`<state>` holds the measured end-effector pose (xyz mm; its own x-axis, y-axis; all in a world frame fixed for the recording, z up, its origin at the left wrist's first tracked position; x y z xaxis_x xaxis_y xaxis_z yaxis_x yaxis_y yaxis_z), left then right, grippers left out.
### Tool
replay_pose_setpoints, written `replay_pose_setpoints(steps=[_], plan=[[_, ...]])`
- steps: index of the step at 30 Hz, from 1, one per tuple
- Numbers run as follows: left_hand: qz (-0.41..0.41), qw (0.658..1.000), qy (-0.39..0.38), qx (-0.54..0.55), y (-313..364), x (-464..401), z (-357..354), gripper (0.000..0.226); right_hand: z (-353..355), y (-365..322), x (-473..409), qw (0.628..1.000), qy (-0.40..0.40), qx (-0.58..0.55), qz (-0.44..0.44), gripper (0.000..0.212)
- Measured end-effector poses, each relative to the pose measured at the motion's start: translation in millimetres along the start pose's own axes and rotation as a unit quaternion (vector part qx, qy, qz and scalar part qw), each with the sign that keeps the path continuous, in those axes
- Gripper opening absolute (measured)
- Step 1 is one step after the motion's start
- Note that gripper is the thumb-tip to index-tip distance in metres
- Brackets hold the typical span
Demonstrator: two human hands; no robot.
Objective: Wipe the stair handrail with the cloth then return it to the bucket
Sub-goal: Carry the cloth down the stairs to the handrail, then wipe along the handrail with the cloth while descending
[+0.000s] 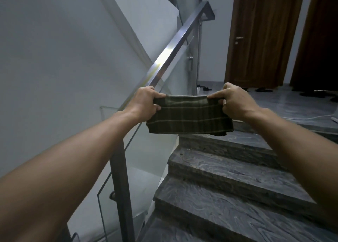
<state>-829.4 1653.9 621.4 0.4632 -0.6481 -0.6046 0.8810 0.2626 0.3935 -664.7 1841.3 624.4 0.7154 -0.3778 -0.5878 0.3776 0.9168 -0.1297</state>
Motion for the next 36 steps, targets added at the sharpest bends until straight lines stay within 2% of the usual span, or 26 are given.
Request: replay_pose_setpoints(steps=[6, 18, 28, 36], plan=[[-0.003, 1.0, 0.029, 0.0, -29.2, -75.6, 15.0, 0.041, -8.9, -0.1, -93.1, 1.0, 0.017, -0.011, 0.01, 0.035], [0.05, 0.997, 0.054, 0.004, -80.4, -206.0, 58.8, 0.041, 0.3, -20.2, -259.1, 0.999, 0.046, 0.005, 0.018, 0.025], [0.088, 0.994, 0.069, -0.003, -95.3, -274.8, 34.1, 0.045, -5.3, 1.1, -354.4, 0.996, 0.076, 0.036, -0.001, 0.019], [0.128, 0.989, 0.077, 0.012, -96.9, -343.3, 15.8, 0.044, -13.6, 34.7, -451.4, 0.996, 0.09, 0.011, 0.018, 0.018]])
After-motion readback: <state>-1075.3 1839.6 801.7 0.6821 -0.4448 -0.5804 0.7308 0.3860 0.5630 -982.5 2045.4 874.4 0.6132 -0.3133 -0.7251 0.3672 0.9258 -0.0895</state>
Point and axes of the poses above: each hand's wrist, its own x-axis away from the middle knuckle, its own z-axis out of the back of the hand, y = z × x, the point moved 6 cm from there along -x, towards the middle knuckle, and after that the axes turned 4 degrees about x, right-handed, at the moved point
